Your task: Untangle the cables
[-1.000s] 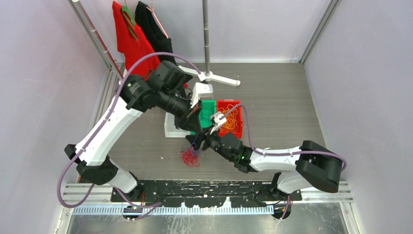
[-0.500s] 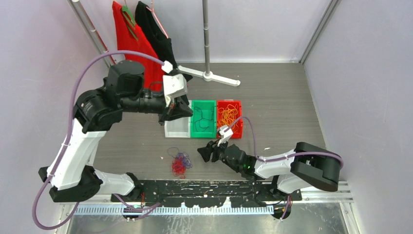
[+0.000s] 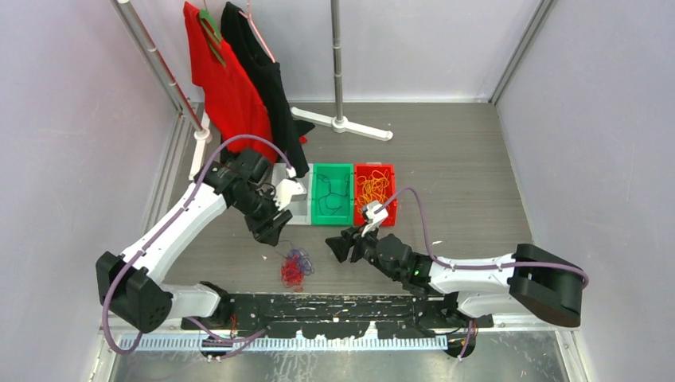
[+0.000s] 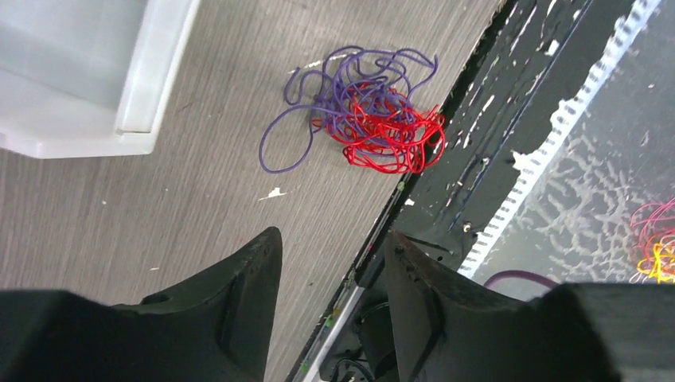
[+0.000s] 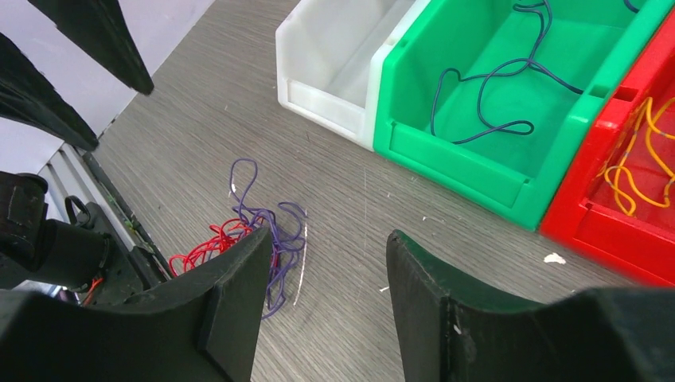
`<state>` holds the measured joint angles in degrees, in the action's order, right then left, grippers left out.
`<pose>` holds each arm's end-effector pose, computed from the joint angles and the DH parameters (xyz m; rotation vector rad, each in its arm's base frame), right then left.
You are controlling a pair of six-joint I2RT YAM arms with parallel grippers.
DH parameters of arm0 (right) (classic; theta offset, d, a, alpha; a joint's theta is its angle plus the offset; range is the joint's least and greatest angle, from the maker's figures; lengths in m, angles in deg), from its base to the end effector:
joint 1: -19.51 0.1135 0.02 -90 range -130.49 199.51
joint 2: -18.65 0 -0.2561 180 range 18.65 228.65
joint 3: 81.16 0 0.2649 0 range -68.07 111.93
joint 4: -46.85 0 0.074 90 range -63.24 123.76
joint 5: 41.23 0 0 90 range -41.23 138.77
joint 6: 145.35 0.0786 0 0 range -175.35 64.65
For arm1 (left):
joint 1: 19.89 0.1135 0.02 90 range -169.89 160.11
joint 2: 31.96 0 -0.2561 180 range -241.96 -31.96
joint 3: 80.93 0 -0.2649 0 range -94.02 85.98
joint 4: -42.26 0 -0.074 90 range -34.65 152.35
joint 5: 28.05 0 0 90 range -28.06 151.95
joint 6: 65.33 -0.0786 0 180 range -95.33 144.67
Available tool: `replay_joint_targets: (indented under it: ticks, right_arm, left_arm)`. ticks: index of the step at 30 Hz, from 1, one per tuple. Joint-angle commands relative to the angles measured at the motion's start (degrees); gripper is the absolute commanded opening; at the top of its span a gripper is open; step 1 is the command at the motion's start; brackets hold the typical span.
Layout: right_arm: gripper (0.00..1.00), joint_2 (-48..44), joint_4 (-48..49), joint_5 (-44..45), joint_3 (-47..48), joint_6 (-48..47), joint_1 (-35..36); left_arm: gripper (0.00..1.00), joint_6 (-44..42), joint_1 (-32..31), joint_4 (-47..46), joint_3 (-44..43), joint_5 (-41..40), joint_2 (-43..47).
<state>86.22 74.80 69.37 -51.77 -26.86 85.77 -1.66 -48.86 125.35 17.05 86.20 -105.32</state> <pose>0.1363 0.2413 0.1603 -0.3246 1.7953 0.8871 0.2010 -0.1482 0.2584 1.3812 2.4581 -0.6142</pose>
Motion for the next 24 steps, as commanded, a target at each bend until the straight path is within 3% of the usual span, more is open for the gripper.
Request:
replay_joint_targets:
  ticks: [1,8,12,24]
  right_arm:
    - [0.60,-3.1,-1.7,1.4,1.7,-1.2,0.3]
    - [0.59,-5.7,-4.0,2.0,1.6,-1.5,0.4]
    - [0.59,-6.1,-4.6,1.4,2.1,-1.8,0.4]
    - [0.58,-5.2,-3.6,0.4,2.4,-1.2,0.4]
  left_arm:
    - [0.51,-7.1,1.6,-4.6,4.2,3.7,-1.8]
    - [0.49,-1.5,4.7,-14.0,10.3,8.9,-7.3]
    - [0.49,-0.4,4.7,-22.0,14.3,8.4,-6.9]
    - [0.44,-2.2,4.8,-31.3,18.5,6.4,-9.6]
